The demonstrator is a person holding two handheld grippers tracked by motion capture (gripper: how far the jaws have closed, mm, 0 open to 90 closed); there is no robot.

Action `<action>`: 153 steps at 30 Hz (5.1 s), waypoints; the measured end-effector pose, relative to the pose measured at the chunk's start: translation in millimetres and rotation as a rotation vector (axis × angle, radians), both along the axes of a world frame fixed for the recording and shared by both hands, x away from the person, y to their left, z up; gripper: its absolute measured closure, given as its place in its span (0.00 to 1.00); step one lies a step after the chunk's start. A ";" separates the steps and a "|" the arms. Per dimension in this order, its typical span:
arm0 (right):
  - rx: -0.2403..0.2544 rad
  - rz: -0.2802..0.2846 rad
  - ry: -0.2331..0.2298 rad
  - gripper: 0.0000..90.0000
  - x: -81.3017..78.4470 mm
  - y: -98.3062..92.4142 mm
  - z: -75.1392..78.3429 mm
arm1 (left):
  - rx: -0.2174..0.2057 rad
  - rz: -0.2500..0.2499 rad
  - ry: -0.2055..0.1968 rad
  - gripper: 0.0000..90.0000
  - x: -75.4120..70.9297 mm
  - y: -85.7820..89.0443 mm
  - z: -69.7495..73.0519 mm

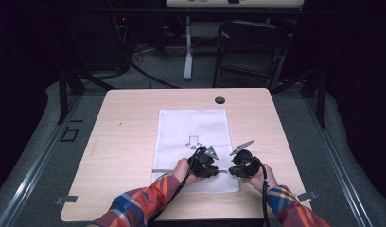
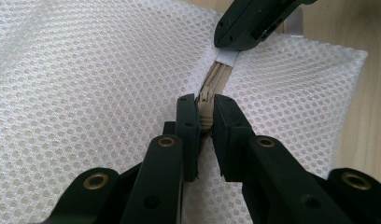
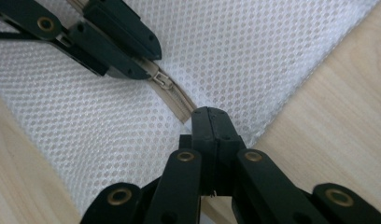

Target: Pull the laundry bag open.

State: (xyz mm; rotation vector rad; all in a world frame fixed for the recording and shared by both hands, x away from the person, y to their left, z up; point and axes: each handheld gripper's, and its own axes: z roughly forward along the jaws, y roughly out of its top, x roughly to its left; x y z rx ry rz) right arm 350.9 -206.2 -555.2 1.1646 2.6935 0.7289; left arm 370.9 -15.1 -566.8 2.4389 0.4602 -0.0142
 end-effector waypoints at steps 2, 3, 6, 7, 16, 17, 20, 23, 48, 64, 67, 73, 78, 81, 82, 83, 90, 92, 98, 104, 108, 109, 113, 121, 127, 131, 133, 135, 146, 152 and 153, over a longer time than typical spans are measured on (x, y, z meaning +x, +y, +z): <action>0.026 0.008 -0.020 1.00 0.2 1.3 1.8 | -0.002 0.002 0.002 0.90 0.3 0.4 -0.3; 0.026 0.012 -0.054 1.00 -0.5 5.2 3.2 | -0.003 -0.001 -0.003 0.89 0.4 0.4 -0.5; 0.033 0.014 -0.066 1.00 0.3 9.0 3.5 | -0.006 0.000 0.000 0.89 0.1 1.0 -0.8; 0.036 0.018 -0.060 1.00 1.2 9.4 1.3 | -0.010 0.000 -0.003 0.89 -0.1 1.2 -1.1; 0.029 0.044 -0.059 1.00 1.2 14.1 -4.8 | -0.006 -0.002 -0.013 0.89 -0.4 1.0 -1.3; 0.021 0.050 -0.062 1.00 0.9 14.6 -5.0 | -0.006 -0.003 -0.013 0.89 -0.3 1.0 -1.3; 0.012 0.091 -0.084 1.00 0.5 14.0 -6.1 | -0.013 0.005 -0.006 0.88 -0.3 1.1 -1.9; 0.016 0.094 -0.099 1.00 -1.1 13.9 -7.1 | -0.019 0.005 -0.002 0.86 -0.8 0.9 -2.5; 0.004 0.082 -0.096 1.00 -1.7 14.9 -6.8 | 0.016 -0.009 -0.031 0.90 -2.2 0.0 1.2; 0.003 0.072 -0.087 1.00 -1.5 14.1 -6.5 | 0.027 -0.004 -0.008 0.90 1.1 14.1 5.2; 0.003 0.072 -0.086 1.00 -1.5 14.0 -6.4 | 0.032 -0.003 -0.008 0.90 0.8 16.4 5.7; 0.003 0.070 -0.084 1.00 -1.2 13.9 -6.4 | 0.040 0.000 -0.006 0.90 1.0 22.6 7.6; 0.000 0.061 -0.084 1.00 -1.7 14.8 -6.3 | 0.057 0.016 -0.011 0.90 2.2 27.0 7.7; -0.010 0.061 -0.079 1.00 -1.5 14.4 -5.5 | 0.059 0.024 -0.006 0.90 3.7 31.3 8.4; -0.012 0.060 -0.079 1.00 -1.5 14.3 -5.4 | 0.058 0.030 -0.005 0.90 4.3 34.1 8.9; -0.011 0.060 -0.079 1.00 -1.4 13.9 -5.5 | 0.047 0.030 0.014 0.90 4.9 37.4 9.2; -0.032 0.077 -0.090 1.00 -1.9 15.7 -4.9 | 0.056 0.024 0.020 0.90 2.4 37.7 9.2; -0.032 0.075 -0.095 1.00 -2.4 16.4 -5.1 | 0.058 0.019 0.021 0.90 1.7 37.9 9.1; -0.027 0.071 -0.099 1.00 -2.7 16.5 -5.6 | 0.068 0.012 0.020 0.90 -1.3 39.1 10.0; -0.003 0.069 -0.097 1.00 -2.1 14.9 -6.6 | 0.064 0.020 0.020 0.90 -0.5 38.1 8.3; -0.029 0.071 -0.091 1.00 -1.9 15.7 -5.1 | 0.051 0.028 0.010 0.89 -0.6 35.4 6.5; -0.028 0.070 -0.091 1.00 -1.9 15.6 -5.1 | 0.045 0.023 0.009 0.88 -0.8 32.9 5.5; -0.011 0.063 -0.086 1.00 -2.0 15.4 -5.7 | 0.055 0.013 -0.008 0.87 -3.3 27.5 4.8; -0.020 0.068 -0.088 1.00 -1.6 14.5 -5.4 | 0.078 0.032 -0.022 0.92 -5.7 26.2 6.6; -0.006 0.072 -0.096 1.00 -2.0 14.9 -6.4 | 0.073 0.041 -0.017 0.97 -6.2 28.1 7.2; -0.012 0.070 -0.097 1.00 -2.1 14.6 -6.3 | 0.070 0.046 -0.004 0.97 -5.9 30.1 7.9; -0.013 0.074 -0.093 1.00 -1.8 14.3 -6.0 | 0.071 0.051 0.000 0.97 -5.4 31.3 8.2; -0.013 0.075 -0.093 1.00 -1.7 14.2 -6.0 | 0.071 0.055 0.004 0.97 -5.4 31.7 8.1; -0.007 0.072 -0.092 1.00 -1.9 13.1 -6.2 | 0.079 0.068 0.026 0.97 -4.0 33.8 7.8; -0.009 0.071 -0.089 1.00 -1.7 13.3 -6.0 | 0.067 0.051 0.016 0.96 -5.4 31.3 5.1; -0.012 0.070 -0.091 1.00 -1.8 13.8 -5.9 | 0.052 0.054 0.006 0.95 -6.1 31.2 3.3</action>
